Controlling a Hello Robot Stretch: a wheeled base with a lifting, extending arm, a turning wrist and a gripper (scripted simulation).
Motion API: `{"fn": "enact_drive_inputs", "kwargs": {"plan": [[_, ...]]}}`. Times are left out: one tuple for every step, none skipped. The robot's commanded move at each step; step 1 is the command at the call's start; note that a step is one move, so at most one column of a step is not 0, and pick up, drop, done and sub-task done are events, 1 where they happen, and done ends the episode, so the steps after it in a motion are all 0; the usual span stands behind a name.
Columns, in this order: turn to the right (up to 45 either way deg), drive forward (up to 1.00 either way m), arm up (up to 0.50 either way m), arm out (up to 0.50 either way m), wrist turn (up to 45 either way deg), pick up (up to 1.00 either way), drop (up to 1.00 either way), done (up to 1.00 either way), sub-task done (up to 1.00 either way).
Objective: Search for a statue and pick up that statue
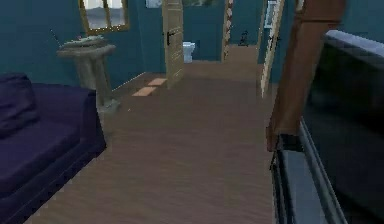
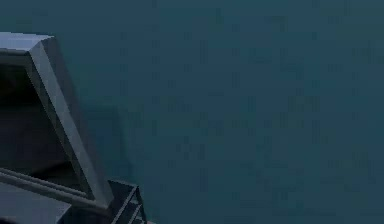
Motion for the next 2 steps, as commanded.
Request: {"fn": "enact_drive_inputs", "kwargs": {"plan": [[0.0,0.2,0.0,0.0,0.0,0.0,0.0,0.0,0.0],[12.0,0.0,0.0,0.0,0.0,0.0,0.0,0.0,0.0]]}}
